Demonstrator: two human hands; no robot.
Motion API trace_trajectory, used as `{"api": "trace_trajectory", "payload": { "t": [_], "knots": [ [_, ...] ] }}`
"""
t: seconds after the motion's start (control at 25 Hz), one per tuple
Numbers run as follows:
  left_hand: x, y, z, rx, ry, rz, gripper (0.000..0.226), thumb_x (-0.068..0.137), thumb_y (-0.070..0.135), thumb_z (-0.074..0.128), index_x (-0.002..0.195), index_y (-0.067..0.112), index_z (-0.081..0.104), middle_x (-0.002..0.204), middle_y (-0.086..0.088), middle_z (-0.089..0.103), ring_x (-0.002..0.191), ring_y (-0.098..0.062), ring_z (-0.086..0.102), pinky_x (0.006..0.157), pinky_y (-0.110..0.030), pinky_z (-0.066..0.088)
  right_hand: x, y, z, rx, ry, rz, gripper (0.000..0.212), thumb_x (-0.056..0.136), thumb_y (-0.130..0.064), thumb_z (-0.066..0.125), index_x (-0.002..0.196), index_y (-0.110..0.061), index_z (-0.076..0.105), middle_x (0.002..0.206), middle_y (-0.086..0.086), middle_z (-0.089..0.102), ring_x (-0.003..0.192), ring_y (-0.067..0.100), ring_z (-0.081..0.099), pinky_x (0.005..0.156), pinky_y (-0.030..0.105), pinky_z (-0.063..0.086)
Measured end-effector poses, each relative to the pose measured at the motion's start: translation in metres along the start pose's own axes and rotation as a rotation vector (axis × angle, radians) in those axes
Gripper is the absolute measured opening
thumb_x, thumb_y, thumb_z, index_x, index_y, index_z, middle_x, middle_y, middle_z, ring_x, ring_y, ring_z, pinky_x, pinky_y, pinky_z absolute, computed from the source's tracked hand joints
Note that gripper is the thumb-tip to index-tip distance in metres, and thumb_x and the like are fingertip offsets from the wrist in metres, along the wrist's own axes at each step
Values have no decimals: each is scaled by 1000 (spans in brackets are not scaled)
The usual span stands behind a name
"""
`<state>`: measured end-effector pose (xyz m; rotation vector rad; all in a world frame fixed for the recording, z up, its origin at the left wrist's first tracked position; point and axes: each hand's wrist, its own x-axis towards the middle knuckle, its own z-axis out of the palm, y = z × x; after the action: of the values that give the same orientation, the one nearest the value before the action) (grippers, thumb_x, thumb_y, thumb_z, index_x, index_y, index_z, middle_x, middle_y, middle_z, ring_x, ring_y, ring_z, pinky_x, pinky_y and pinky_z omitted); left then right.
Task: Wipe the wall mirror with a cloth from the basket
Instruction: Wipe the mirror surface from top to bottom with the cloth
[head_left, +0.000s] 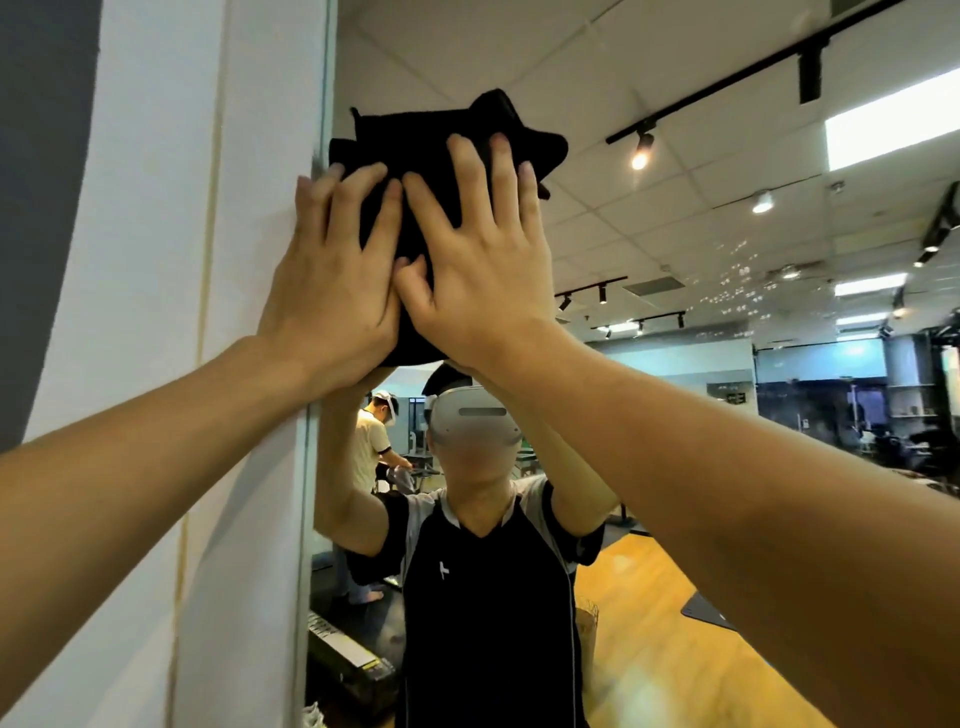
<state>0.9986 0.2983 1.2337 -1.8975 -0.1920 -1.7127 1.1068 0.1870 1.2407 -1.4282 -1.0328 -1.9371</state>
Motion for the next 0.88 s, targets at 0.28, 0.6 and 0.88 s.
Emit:
{"api": "trace_trajectory", "payload": {
  "t": [0.28,0.6,0.88],
  "knots": [
    [30,79,21,-140,26,-11,70,102,45,27,154,-1,29,161,-18,22,150,-41,14,122,-50,28,-16,80,-19,-37,4,12,67,90,-47,46,151,-21,50,161,20,35,152,46,23,125,61,17],
    [60,156,46,-163,88,5,65,104,40,34,152,-4,32,160,-21,25,149,-44,17,118,-54,33,-35,160,-42,-67,-5,26,69,89,-47,40,153,-22,49,162,19,34,153,45,22,126,59,14],
    [83,226,64,-198,118,15,64,105,40,36,150,-6,35,158,-22,29,148,-46,19,115,-57,35,-53,233,-60,-94,18,19,67,90,-46,42,152,-23,50,161,18,36,153,44,24,125,60,15]
  ]
}}
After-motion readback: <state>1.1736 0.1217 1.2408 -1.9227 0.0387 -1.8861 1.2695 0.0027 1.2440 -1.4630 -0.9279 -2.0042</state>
